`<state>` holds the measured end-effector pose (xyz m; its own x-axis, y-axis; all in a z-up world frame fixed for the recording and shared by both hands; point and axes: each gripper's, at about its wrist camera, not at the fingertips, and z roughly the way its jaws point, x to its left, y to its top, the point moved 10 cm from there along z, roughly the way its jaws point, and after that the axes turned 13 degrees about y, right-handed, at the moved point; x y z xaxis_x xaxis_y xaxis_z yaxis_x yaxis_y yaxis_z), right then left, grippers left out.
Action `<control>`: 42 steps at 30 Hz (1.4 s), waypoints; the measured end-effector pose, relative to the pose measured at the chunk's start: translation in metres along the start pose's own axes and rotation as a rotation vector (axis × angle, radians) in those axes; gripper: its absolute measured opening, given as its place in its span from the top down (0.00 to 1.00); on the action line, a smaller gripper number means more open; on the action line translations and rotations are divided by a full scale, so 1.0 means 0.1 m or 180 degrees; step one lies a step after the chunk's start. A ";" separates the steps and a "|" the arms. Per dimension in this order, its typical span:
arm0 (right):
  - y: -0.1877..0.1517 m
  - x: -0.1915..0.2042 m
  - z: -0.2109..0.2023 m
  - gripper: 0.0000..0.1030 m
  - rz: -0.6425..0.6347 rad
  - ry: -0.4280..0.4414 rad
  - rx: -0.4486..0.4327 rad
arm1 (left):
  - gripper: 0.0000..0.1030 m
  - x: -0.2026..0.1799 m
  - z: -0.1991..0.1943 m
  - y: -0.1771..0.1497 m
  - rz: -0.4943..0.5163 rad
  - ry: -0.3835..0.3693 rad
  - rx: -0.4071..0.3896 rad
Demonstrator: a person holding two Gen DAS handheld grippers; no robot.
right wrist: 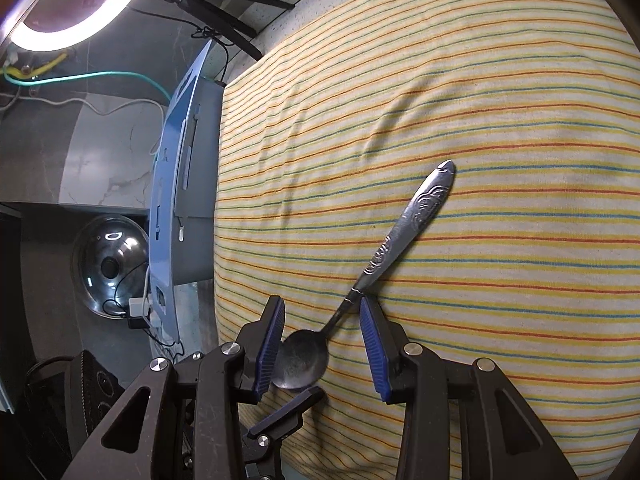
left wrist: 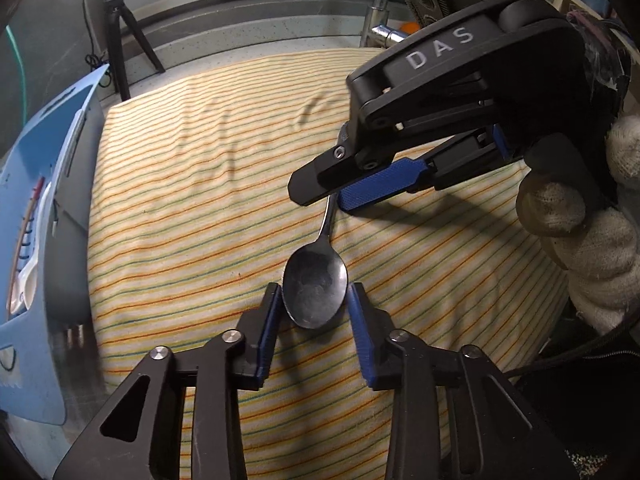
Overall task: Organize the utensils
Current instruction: 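Close the right tool on the steel spoon handle and lift it, then carry the steel spoon over the blue basket with the right tool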
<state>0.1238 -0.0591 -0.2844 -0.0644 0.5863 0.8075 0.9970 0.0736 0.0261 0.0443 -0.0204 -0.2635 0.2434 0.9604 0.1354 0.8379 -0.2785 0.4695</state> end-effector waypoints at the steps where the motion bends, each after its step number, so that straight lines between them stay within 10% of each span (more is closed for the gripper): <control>1: 0.00 0.00 0.01 0.67 0.0003 -0.0031 -0.0023 | 0.71 -0.01 -0.01 0.01 -0.0017 -0.0014 -0.0018; 12: 0.04 -0.03 0.07 0.94 0.0008 -0.0367 -0.0116 | 0.74 -0.09 -0.06 0.16 -0.0198 -0.0237 -0.0149; 42: 0.49 1.28 0.57 0.95 -0.0334 0.0108 -0.0206 | 0.75 1.18 -0.49 0.47 -0.0637 0.0089 -0.0586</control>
<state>0.1621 0.0656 -0.2136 -0.1679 0.5506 0.8177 0.9857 0.0802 0.1484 0.0888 0.0801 -0.1821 0.0663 0.9967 0.0467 0.7644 -0.0808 0.6397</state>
